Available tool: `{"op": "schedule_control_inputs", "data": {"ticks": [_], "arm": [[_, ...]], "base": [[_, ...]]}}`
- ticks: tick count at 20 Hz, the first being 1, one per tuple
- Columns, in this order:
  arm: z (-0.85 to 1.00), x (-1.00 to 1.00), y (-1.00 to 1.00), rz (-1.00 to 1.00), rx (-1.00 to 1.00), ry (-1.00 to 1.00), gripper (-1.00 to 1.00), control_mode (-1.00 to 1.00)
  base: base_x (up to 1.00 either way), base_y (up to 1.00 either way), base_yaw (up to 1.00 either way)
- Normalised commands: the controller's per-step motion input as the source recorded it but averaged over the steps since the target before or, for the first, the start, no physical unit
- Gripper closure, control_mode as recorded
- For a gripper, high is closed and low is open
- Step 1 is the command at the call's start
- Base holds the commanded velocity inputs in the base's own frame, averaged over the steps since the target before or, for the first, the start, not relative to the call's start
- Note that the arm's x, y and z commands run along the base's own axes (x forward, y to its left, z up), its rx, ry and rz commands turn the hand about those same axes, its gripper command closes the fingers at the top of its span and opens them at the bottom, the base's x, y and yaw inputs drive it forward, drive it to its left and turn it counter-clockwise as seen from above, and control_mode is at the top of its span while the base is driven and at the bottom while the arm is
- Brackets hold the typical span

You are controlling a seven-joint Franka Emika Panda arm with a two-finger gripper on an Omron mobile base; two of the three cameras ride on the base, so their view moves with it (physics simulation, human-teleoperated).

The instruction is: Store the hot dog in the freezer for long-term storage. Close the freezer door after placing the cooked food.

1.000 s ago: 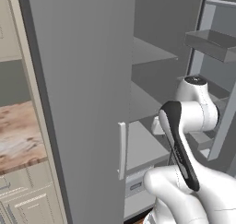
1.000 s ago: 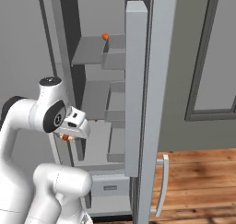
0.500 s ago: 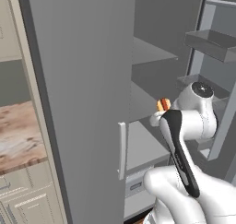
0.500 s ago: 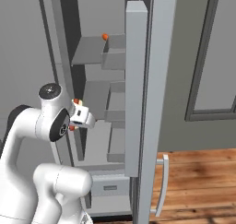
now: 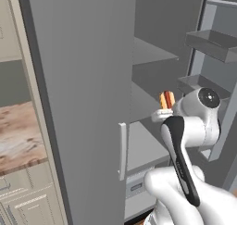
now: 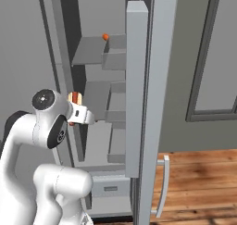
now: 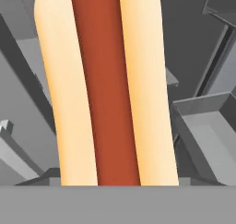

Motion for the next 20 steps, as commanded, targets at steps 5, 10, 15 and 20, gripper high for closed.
{"op": "schedule_control_inputs", "data": {"ticks": [5, 10, 15, 20], "arm": [[0.18, 0.13, 0.00, -0.02, 0.00, -0.02, 1.00, -1.00], [0.33, 0.02, 0.00, -0.04, 0.00, 0.00, 1.00, -1.00], [0.39, 0.01, 0.00, -0.05, 0.00, 0.00, 1.00, -1.00], [0.41, 0.00, 0.00, 0.00, 0.00, -0.03, 1.00, -1.00]], "base": [[0.00, 0.00, 0.00], [0.00, 0.00, 0.00], [0.00, 0.00, 0.00], [0.00, 0.00, 0.00]]}}
